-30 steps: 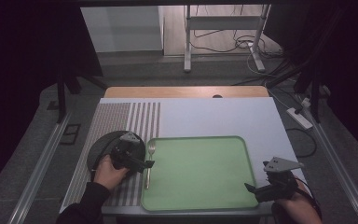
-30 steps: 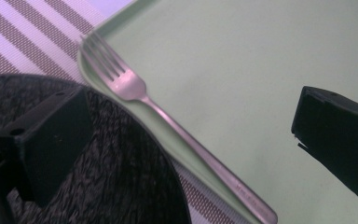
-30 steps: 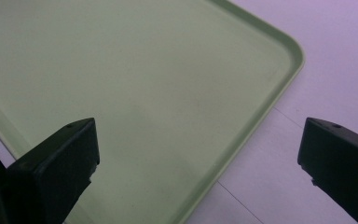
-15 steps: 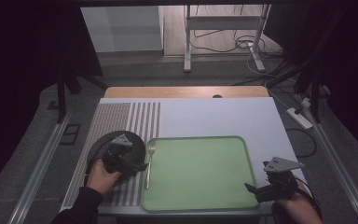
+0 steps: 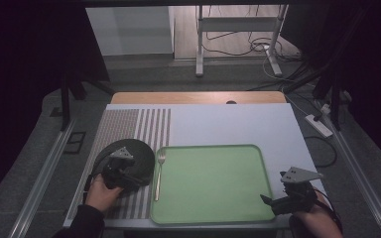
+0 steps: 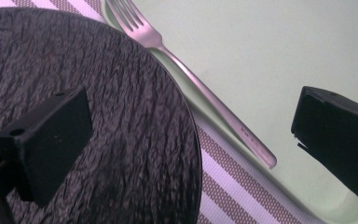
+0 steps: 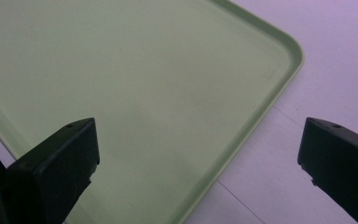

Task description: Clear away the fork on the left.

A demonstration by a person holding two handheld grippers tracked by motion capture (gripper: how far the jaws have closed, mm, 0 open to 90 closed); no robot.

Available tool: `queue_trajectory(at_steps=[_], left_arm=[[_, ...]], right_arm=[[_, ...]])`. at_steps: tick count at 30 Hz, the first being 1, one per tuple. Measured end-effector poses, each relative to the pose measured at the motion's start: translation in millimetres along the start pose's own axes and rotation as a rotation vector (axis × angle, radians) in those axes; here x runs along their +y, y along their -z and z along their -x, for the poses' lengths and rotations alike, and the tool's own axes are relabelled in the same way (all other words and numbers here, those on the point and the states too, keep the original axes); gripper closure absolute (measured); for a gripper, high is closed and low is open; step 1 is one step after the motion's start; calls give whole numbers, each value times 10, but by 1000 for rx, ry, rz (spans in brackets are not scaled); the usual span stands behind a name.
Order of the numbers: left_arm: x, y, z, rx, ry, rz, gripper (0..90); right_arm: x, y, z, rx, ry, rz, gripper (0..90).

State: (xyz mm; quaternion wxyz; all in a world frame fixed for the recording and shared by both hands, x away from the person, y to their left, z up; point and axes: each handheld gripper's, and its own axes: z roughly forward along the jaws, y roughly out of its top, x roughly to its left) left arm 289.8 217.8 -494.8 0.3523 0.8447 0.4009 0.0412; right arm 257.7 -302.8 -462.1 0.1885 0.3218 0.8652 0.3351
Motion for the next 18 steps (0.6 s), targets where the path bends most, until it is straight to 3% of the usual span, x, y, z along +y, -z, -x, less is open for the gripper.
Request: queue_trajectory(at_steps=[18], left_arm=[[-260,171,-17,9,52,15,0]], right_arm=[[1,-1,-2,-3,-4,-3,0]])
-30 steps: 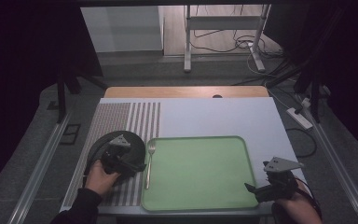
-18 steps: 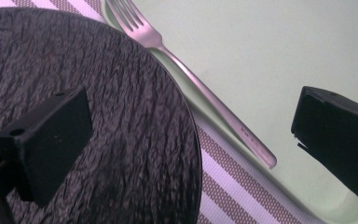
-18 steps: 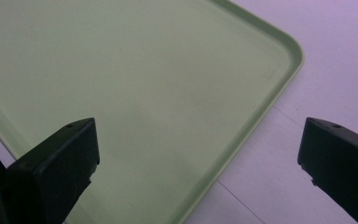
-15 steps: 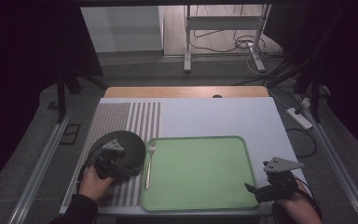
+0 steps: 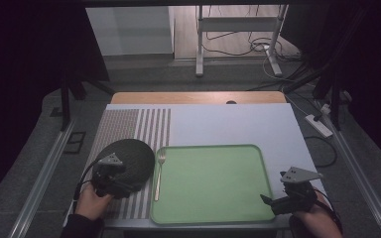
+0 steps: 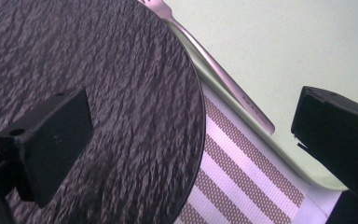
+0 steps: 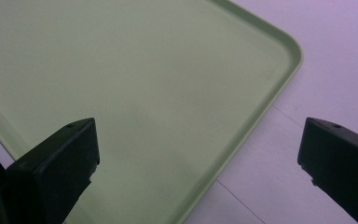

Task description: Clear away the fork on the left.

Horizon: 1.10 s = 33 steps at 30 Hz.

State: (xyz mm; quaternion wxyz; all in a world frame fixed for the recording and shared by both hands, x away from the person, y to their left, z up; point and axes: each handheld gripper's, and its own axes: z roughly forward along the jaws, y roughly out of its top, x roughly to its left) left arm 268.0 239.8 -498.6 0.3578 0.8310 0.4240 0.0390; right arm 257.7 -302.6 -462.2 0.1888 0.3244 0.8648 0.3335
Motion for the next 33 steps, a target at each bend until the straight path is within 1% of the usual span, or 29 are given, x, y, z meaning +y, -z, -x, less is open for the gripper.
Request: queue_trajectory(at_steps=[6,9,12,15,17,24,33], left_arm=[[-76,57,1,9,9,7,0],[-116,88,4,8,7,12,0],[-155,117,11,22,4,11,0],[-197,148,7,29,12,14,0],[-218,182,6,31,19,30,0],[-283,263,17,60,35,44,0],[-354,347,14,68,58,81,0]], right_arm=[[0,0,-1,-2,-1,-1,0],[0,0,0,-2,-2,-1,0],[0,1,0,-2,-4,-1,0],[0,0,1,-3,-4,-1,0],[0,0,1,-4,-5,-1,0],[0,1,2,-8,-7,-3,0],[1,1,6,-14,-10,-3,0]])
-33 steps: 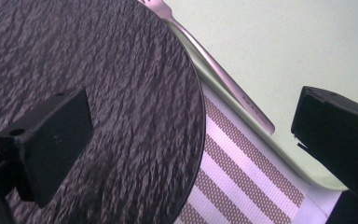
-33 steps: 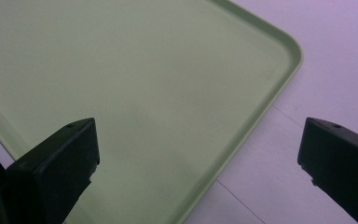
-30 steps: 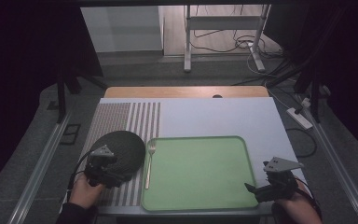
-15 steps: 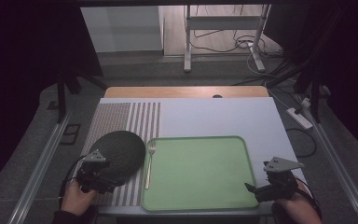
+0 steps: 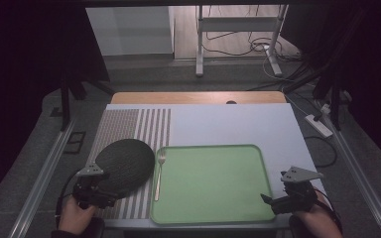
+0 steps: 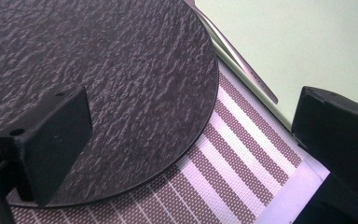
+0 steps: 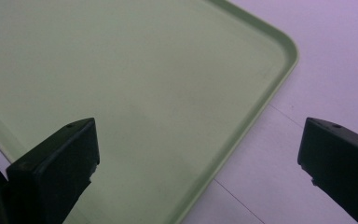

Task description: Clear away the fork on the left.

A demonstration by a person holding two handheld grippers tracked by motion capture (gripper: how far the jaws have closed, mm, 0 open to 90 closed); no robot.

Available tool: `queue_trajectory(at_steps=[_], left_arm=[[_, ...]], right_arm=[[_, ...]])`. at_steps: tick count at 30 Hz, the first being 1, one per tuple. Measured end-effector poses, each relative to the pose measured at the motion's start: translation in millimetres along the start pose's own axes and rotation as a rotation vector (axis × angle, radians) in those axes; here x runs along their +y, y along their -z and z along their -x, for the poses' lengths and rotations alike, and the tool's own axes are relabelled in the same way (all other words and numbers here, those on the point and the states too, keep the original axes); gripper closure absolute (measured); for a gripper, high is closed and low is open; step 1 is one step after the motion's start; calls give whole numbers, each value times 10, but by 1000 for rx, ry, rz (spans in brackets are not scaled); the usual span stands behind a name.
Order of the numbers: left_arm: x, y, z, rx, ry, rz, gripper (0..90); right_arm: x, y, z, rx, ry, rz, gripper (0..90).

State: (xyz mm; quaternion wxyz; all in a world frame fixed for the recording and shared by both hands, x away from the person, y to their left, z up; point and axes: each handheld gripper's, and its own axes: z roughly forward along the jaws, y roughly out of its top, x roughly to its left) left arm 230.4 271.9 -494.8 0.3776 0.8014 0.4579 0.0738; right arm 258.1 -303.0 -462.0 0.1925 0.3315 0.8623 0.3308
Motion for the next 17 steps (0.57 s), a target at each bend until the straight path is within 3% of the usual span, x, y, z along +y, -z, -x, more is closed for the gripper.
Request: queue_trajectory(at_steps=[9,17], left_arm=[[-61,75,2,22,3,15,0],[-79,98,-22,2,16,32,0]], right_arm=[[2,-1,-4,-1,-1,0,0],[1,-7,-6,1,3,-3,0]])
